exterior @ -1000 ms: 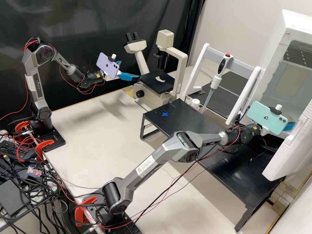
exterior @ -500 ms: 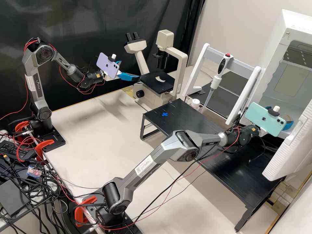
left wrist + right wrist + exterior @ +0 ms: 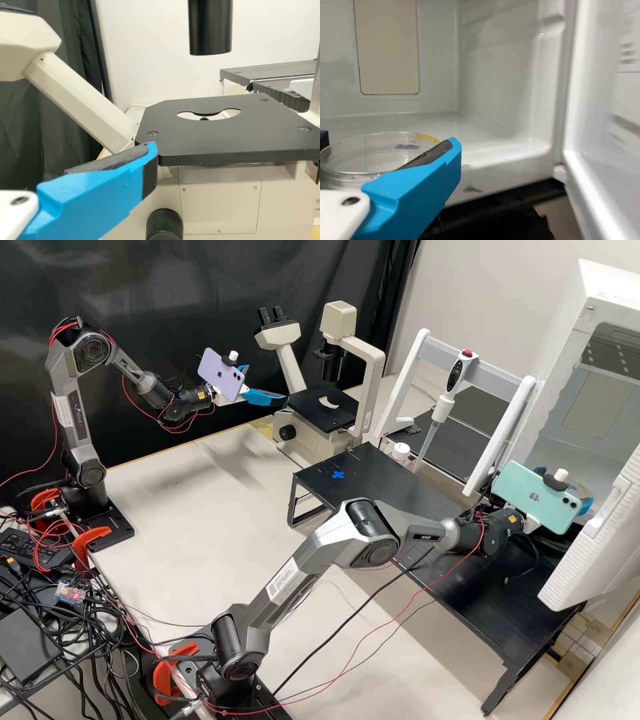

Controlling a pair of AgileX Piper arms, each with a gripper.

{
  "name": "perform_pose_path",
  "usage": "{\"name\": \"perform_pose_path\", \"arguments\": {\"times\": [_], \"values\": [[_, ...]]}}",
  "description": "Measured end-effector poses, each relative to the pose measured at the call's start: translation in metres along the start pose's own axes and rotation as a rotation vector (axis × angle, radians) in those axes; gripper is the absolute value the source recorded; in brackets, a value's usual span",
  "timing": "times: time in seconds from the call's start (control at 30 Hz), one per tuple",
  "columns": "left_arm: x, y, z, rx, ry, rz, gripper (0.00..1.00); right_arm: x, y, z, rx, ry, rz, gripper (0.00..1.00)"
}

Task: Move the petri dish to the microscope

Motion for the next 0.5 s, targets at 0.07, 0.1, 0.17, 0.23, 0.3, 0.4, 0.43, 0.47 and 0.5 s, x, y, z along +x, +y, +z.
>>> {"name": "perform_pose_path", "arguments": {"times": [0.07, 0.1, 0.17, 0.23, 0.3, 0.4, 0.43, 0.47, 0.5], "values": [[0.000, 0.000, 0.000, 0.000, 0.000, 0.000, 1.00, -0.011, 0.004, 0.001, 0.007, 0.023, 0.007, 0.00], [0.000, 0.000, 0.000, 0.000, 0.000, 0.000, 1.00, -0.018, 0.006, 0.003, 0.014, 0.025, 0.012, 0.00], [0.000, 0.000, 0.000, 0.000, 0.000, 0.000, 1.00, -0.029, 0.009, 0.006, 0.033, 0.037, 0.024, 0.00], [0.000, 0.000, 0.000, 0.000, 0.000, 0.000, 1.00, -0.042, 0.011, 0.008, 0.045, 0.045, 0.036, 0.00], [0.000, 0.000, 0.000, 0.000, 0.000, 0.000, 1.00, -0.053, 0.012, 0.009, 0.056, 0.049, 0.050, 0.00], [0.000, 0.000, 0.000, 0.000, 0.000, 0.000, 1.00, -0.072, 0.010, 0.013, 0.045, 0.030, 0.054, 0.00], [0.000, 0.000, 0.000, 0.000, 0.000, 0.000, 1.00, -0.081, 0.009, 0.014, 0.051, 0.031, 0.059, 0.00], [0.000, 0.000, 0.000, 0.000, 0.000, 0.000, 1.00, -0.091, 0.008, 0.015, 0.050, 0.031, 0.066, 0.00], [0.000, 0.000, 0.000, 0.000, 0.000, 0.000, 1.00, -0.096, 0.006, 0.016, 0.053, 0.032, 0.069, 0.00]]}}
